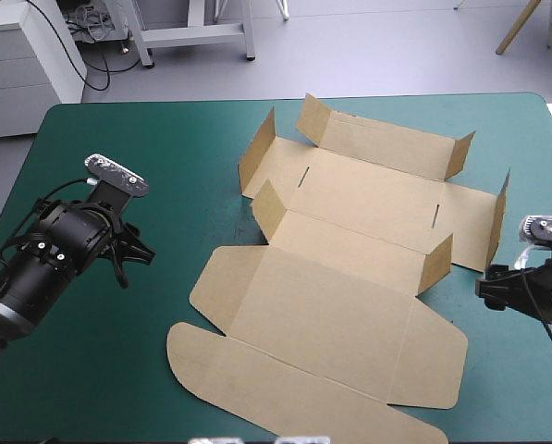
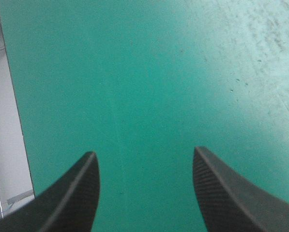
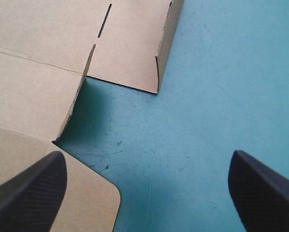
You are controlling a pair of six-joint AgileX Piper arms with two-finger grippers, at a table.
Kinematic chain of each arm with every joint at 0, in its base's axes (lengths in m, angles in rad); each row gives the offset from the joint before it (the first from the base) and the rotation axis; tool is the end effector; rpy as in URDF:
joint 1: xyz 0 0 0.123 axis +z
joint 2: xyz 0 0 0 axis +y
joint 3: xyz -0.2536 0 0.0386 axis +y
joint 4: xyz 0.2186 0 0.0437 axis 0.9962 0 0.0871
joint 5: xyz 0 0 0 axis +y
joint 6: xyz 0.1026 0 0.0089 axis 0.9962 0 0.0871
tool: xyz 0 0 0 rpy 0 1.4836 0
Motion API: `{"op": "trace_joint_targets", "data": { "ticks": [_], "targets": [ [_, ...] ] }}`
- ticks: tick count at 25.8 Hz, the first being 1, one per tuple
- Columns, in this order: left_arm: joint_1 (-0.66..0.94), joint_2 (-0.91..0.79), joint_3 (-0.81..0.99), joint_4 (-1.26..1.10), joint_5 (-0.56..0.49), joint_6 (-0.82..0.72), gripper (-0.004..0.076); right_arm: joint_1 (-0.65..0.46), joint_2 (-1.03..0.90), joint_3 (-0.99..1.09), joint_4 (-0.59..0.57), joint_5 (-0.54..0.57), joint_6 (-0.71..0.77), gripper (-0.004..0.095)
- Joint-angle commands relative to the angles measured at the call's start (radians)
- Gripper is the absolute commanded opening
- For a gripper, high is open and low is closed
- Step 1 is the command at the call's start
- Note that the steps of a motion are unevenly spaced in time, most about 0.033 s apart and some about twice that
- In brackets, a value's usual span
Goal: Fold the box
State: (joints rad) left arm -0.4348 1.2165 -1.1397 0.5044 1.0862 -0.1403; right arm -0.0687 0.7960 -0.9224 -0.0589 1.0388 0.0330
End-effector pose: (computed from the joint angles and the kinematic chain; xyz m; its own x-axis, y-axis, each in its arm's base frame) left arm 0.2165 -0.0520 0.3217 -0.7478 0.4581 -0.4805 0.2622 0.8687 0.4202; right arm 0.1306 -0.0142 0.3266 -0.7321 0.0535 -0.6791 0.1052 0.9938 -0.0351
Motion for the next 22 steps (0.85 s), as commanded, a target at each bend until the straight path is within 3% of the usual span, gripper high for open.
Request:
{"op": "trace_joint_targets", "data": {
  "ticks": [1,22],
  "targets": [
    [0.001,-0.025,-0.032,0.042,-0.033,-0.016,0.0417,0.000,0.002,-0.034,-0.005,-0.059,0.002,0.0819],
    [0.001,-0.025,-0.032,0.039,-0.033,-0.016,0.0417,0.000,0.002,-0.043,0.000,-0.034,-0.013,0.0819]
  ]
}}
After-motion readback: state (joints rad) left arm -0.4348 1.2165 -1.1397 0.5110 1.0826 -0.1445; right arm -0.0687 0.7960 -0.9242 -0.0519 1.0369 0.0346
